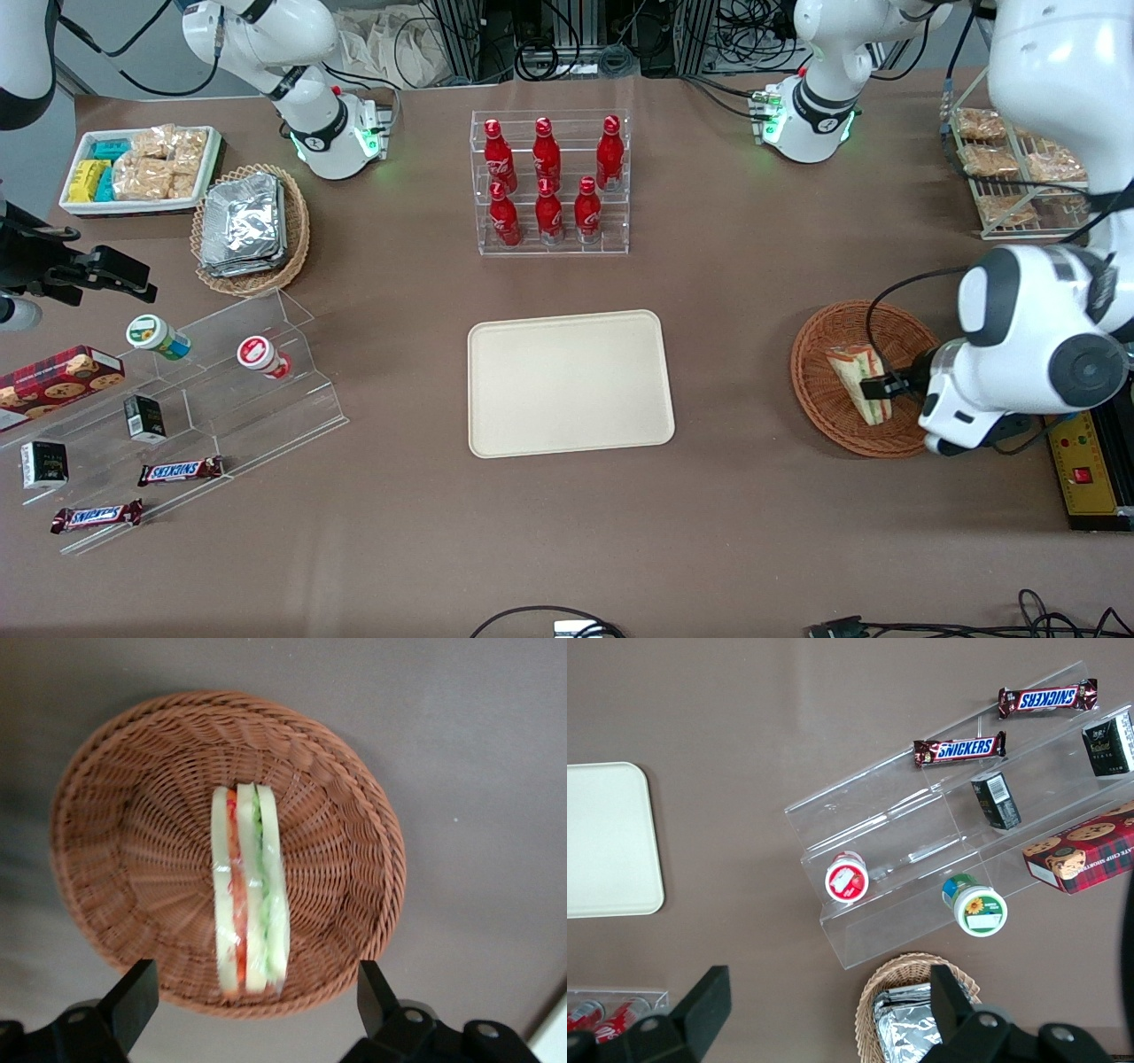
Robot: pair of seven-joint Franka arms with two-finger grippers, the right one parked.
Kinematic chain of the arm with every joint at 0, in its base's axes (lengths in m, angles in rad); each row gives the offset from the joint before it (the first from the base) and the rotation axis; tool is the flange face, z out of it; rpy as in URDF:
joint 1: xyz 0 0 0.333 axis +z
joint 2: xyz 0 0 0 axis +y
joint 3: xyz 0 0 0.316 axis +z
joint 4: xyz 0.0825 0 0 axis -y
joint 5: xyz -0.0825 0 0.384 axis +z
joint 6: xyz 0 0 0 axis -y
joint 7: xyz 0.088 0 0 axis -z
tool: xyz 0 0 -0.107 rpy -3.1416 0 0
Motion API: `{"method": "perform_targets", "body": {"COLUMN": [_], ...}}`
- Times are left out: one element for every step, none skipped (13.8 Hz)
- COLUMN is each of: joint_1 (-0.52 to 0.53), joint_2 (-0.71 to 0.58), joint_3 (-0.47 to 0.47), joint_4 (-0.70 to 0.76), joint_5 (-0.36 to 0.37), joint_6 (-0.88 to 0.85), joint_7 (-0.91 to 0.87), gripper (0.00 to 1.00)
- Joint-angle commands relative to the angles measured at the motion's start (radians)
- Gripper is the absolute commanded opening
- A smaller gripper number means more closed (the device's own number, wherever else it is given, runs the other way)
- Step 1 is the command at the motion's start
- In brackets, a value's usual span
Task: Place sandwich from basket to tray
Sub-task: 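Lower the left gripper over the wrapped sandwich and close on it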
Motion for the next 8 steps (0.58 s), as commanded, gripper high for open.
{"method": "perform_targets", "body": {"joint_1": [0.013,0.022,0.026,0.028,0.033,0.036,0.036,0.04], "joint_2": [-0.01,-0.01,-0.01,-0.013,-0.013,-0.013,-0.012,-0.01], "joint_3": [-0.003,-0.003,-0.003,-0.003,-0.003,-0.003,-0.003,-0.003], "joint_4": [-0.125,-0.17,-0.212,-0.242,-0.262,-0.272,-0.275,-0.276], "joint_5": [0.004,0.004,0.004,0.004,0.006,0.006,0.006,0.006], "joint_6": [0.145,0.199,0.245,0.284,0.307,0.316,0.316,0.316], "joint_7": [-0.028,-0.035,-0.036,-0.036,-0.036,-0.036,-0.036,-0.036], "gripper": [0.99,0.99,0.99,0.99,0.99,0.99,0.99,0.99]}}
